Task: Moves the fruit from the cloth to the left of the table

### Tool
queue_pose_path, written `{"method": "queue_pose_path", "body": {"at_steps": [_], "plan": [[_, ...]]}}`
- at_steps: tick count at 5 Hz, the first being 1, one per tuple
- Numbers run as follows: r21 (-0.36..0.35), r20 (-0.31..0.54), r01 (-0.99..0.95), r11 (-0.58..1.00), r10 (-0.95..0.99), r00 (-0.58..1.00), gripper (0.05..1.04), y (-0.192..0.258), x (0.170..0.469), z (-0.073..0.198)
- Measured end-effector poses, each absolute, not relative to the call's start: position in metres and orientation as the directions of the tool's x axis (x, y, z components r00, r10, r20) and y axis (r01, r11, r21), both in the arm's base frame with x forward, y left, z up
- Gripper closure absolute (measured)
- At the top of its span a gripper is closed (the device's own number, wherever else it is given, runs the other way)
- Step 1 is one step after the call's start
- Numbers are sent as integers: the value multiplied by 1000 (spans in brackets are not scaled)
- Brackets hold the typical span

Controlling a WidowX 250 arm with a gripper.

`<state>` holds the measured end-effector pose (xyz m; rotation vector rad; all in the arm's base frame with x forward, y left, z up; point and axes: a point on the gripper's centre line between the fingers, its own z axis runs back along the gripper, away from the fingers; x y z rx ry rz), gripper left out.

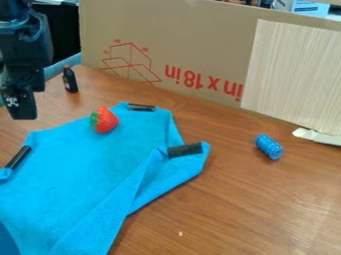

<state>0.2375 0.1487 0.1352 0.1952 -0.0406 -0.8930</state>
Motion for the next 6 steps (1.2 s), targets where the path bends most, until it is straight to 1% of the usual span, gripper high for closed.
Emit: {"method": "queue_pose_path", "body": {"at_steps": [1, 2, 3, 4, 5, 6], "plan": [[156, -50, 771, 618, -774, 631, 84, 149, 237, 126], [105, -66, 748, 655, -746, 663, 84, 143, 254, 106], [83, -63, 702, 707, -700, 712, 84, 144, 277, 90], [51, -42, 641, 765, -640, 767, 84, 149, 301, 73], [54, -35, 603, 796, -602, 798, 84, 151, 322, 65], [59, -55, 595, 802, -592, 804, 84, 152, 333, 55]]}}
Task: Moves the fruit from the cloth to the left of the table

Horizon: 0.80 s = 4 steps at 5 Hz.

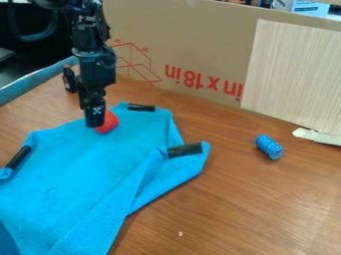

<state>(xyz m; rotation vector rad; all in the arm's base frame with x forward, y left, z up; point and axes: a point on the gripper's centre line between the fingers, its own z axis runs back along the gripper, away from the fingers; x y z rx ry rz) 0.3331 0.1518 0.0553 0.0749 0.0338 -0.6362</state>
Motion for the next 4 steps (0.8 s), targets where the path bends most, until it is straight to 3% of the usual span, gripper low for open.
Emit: {"method": "queue_pose_path", "body": {"at_steps": [4], "plan": [[16, -60, 589, 808, -587, 807, 109, 131, 342, 52]]}}
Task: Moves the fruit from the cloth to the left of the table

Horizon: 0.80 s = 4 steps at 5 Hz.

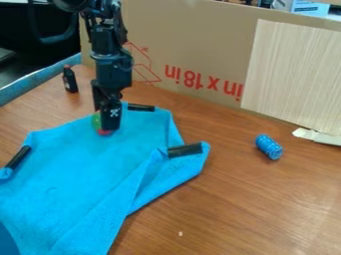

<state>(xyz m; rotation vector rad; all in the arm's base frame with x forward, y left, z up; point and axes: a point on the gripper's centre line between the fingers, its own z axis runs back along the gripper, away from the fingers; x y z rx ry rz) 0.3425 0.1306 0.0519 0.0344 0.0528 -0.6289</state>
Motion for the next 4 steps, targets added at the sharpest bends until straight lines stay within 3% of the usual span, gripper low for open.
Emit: {"method": "queue_pose_path", "body": {"at_steps": [1, 3, 4], "plan": [[3, -63, 571, 821, -570, 819, 343, 131, 346, 48], [16, -63, 576, 817, -574, 816, 355, 132, 347, 47], [-34, -40, 572, 820, -573, 819, 355, 126, 347, 52]]}}
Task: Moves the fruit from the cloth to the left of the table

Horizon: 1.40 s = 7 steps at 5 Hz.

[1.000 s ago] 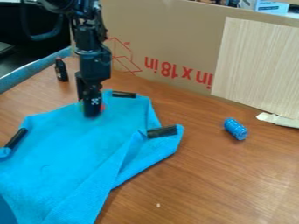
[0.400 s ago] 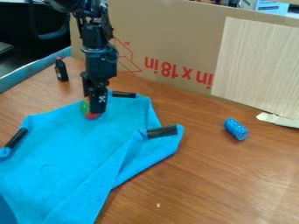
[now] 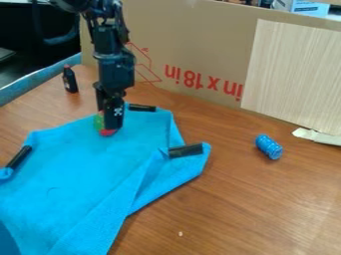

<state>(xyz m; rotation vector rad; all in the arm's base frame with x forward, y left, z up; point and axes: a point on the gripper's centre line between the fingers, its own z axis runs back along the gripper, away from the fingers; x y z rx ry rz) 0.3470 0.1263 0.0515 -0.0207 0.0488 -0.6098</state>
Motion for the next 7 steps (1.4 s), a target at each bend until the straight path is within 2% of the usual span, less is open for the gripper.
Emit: {"method": "queue_pose_path", "body": {"at_steps": [1, 2, 3, 4, 5, 7], "plan": [[-21, 36, 532, 846, -531, 846, 355, 147, 361, 84], [-7, 133, 465, 885, -460, 878, 355, 168, 383, 129], [-31, 139, 393, 919, -386, 912, 355, 193, 400, 127], [-3, 126, 359, 933, -356, 926, 355, 213, 410, 116], [-9, 102, 333, 943, -330, 939, 355, 223, 419, 96], [4, 77, 295, 955, -295, 952, 355, 231, 424, 72]]}}
